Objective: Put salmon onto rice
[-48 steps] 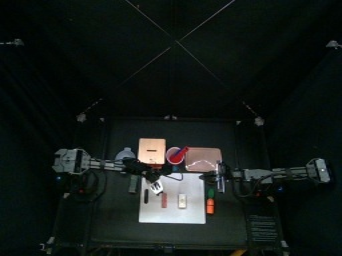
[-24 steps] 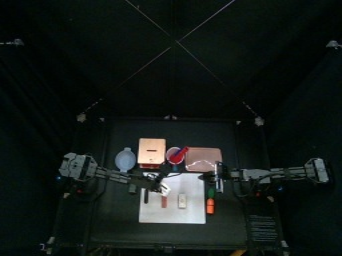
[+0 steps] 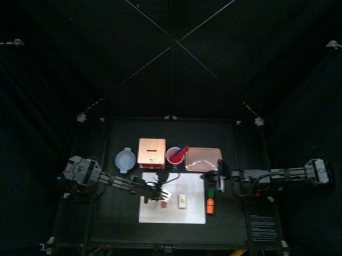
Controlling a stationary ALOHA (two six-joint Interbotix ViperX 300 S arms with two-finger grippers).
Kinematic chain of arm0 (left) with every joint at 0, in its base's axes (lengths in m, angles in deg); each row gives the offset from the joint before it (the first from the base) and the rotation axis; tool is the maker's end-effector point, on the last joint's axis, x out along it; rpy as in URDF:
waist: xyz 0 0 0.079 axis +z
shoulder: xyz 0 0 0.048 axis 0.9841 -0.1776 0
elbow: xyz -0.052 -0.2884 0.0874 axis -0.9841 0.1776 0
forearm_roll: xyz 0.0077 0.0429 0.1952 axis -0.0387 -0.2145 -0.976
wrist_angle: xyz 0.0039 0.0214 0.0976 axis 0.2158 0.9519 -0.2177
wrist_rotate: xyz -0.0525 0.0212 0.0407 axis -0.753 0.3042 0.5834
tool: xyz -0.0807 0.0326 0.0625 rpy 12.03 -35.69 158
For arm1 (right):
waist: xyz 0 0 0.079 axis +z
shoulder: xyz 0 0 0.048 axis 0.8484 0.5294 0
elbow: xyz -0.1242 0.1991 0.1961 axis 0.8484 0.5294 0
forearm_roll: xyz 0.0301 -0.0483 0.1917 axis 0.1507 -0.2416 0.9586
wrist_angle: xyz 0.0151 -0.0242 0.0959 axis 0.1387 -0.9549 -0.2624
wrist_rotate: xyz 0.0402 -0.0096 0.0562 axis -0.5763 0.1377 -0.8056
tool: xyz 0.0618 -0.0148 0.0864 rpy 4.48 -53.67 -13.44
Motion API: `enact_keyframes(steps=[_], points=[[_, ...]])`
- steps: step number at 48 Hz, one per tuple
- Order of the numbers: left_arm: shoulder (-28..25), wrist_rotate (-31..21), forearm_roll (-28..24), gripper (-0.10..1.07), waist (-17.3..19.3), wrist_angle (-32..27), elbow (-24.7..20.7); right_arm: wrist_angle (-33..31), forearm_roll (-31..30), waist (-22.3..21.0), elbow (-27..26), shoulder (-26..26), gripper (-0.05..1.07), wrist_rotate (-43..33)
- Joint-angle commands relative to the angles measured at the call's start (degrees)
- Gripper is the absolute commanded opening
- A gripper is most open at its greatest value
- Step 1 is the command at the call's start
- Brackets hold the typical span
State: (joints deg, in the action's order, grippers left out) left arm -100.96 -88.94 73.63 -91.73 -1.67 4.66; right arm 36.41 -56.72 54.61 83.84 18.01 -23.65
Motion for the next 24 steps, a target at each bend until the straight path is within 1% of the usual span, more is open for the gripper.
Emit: enact_keyframes(steps=[1,5,10,16,24], points=[[0.3,-2.6,-1.7,0.86,-0.1,0.5,-1.7,-0.2,0.4,-0.2,-0.4,0.1,0.03,0.1],[-0.4,-5.5,-2.3,0.86,-0.4,0.6,-1.8,-0.5,0.4,-0.2,-0.2,0.1,0.03,0.1],[-0.8,-7.3,-2.3,0.86,-1.1,1.7,-2.2,-0.6,0.4,-0.2,0.1,0.1,0.03,0.1],[-1.9,-7.9,-1.7,0.86,-1.8,2.4,-2.7,-0.7,0.5,-0.2,0.2,0.0,0.03,0.0],[-3.4,-8.3,0.7,0.86,-2.7,2.4,-3.2,-0.7,0.7,-0.2,0.2,0.0,0.03,0.1]])
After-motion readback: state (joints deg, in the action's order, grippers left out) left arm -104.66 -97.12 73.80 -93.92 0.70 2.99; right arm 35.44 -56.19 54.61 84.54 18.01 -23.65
